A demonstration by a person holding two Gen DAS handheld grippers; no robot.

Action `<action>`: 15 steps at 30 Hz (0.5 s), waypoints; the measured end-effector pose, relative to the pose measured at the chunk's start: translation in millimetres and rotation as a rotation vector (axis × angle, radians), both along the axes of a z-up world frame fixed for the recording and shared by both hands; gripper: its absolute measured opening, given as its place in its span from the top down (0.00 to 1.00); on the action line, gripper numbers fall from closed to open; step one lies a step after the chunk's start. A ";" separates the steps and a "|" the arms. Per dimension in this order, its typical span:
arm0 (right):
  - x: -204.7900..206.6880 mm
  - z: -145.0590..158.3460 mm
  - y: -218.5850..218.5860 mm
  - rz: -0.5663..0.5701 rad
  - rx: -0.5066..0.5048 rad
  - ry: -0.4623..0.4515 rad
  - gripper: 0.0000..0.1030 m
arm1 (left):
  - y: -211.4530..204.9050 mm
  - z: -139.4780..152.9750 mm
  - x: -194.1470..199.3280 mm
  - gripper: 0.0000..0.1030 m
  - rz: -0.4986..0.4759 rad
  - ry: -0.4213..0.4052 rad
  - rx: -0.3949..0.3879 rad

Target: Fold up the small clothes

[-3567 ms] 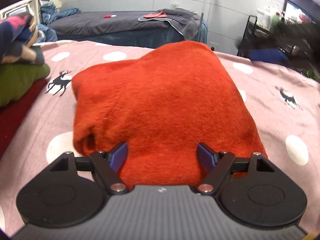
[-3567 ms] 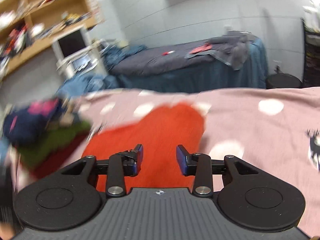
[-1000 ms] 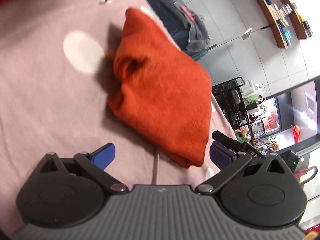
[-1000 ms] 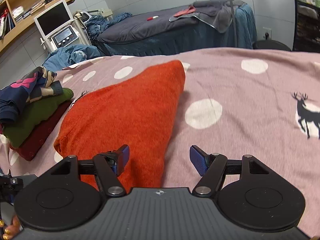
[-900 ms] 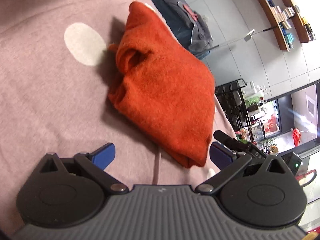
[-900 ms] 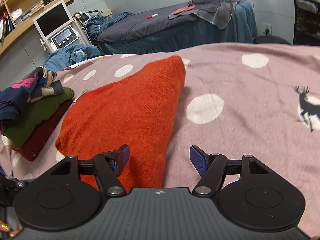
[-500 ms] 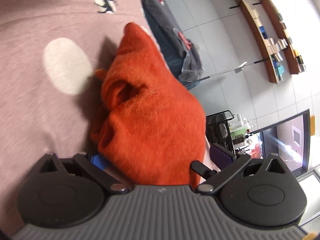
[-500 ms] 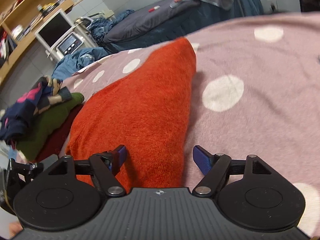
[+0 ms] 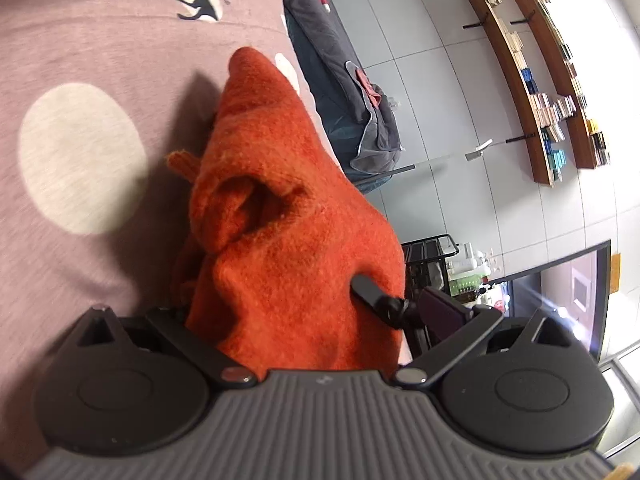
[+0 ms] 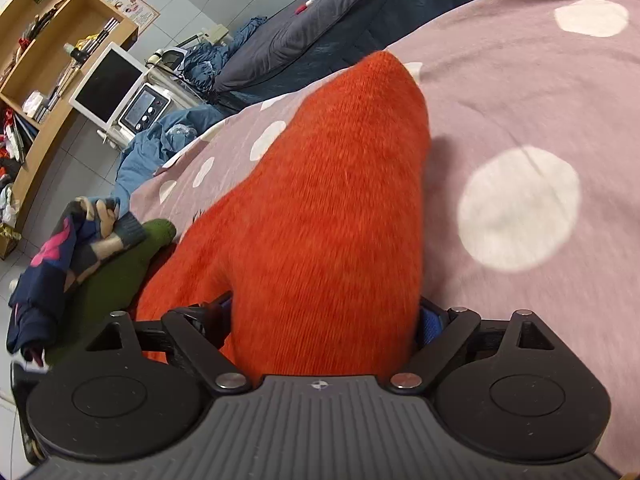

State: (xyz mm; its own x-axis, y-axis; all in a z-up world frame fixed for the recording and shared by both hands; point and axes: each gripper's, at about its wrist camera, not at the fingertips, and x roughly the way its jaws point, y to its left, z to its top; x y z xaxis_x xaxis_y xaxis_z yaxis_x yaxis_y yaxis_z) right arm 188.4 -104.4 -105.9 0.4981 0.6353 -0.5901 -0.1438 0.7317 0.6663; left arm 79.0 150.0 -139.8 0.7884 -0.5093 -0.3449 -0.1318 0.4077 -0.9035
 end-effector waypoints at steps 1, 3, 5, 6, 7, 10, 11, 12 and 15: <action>2.6 -0.4 1.3 -0.006 -0.001 -0.002 0.00 | -2.9 0.9 2.6 0.02 -0.002 -0.001 0.022; 4.2 -1.2 3.8 -0.010 -0.020 -0.014 0.00 | -12.0 4.6 7.8 0.31 -0.010 0.015 0.108; 0.1 1.2 8.1 -0.003 -0.076 -0.041 0.00 | -17.4 1.3 10.8 0.59 -0.002 0.057 0.190; 0.0 2.1 9.3 0.002 -0.095 -0.057 0.00 | -14.3 -5.0 9.9 0.60 0.001 0.052 0.165; -2.1 2.5 8.6 0.000 -0.103 -0.069 0.00 | -10.6 -7.7 9.4 0.61 0.003 0.052 0.134; -9.6 3.0 7.8 -0.020 -0.106 -0.089 0.05 | -6.6 -7.0 11.2 0.64 -0.014 0.074 0.127; -12.1 4.4 9.4 -0.027 -0.117 -0.098 0.07 | -7.2 -4.5 12.4 0.65 -0.016 0.083 0.140; -12.9 7.0 12.4 -0.034 -0.134 -0.109 0.08 | -8.9 -0.1 13.3 0.66 -0.020 0.088 0.161; -22.7 23.3 20.9 -0.034 -0.206 -0.169 0.14 | -18.1 18.6 12.6 0.67 -0.040 0.070 0.267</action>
State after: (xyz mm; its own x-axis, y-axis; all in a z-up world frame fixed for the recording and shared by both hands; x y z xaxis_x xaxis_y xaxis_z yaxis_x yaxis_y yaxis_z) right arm 165.7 -83.5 -82.6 0.6193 0.4921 -0.6118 -0.2136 0.8554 0.4719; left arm 91.6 131.9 -121.3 0.7389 -0.4234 -0.5242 -0.1691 0.6365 -0.7525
